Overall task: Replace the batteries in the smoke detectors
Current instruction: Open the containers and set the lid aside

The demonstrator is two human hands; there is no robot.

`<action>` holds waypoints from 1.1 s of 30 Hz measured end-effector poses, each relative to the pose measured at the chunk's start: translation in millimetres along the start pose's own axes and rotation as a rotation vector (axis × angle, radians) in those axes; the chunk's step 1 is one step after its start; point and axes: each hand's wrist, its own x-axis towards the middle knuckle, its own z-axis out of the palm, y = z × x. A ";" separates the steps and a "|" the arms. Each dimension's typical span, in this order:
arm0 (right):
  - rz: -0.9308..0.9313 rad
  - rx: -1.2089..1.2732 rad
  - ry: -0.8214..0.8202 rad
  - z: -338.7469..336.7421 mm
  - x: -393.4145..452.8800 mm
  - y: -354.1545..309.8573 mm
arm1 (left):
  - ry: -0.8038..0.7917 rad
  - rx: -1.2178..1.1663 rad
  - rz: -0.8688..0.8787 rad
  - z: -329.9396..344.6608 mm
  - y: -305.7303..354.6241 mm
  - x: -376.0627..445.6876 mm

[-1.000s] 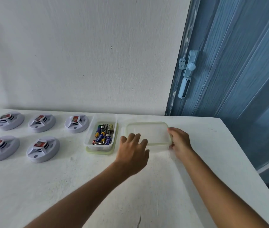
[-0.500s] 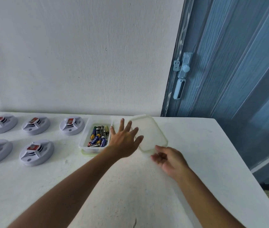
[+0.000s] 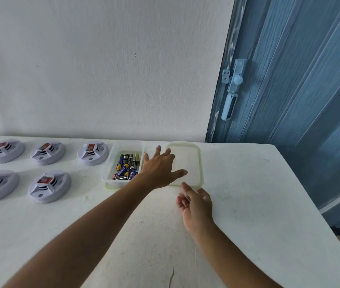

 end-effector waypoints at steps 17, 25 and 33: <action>-0.245 -0.665 -0.033 17.1 55.6 -76.6 | 0.391 -0.092 0.195 50.2 25.4 -47.6; -0.015 -0.525 -0.120 4.0 48.6 -90.0 | 0.347 -0.022 0.163 41.8 6.3 -48.8; 0.095 -0.123 -0.051 2.0 13.5 -46.4 | 0.161 0.031 0.072 14.4 -1.2 -30.8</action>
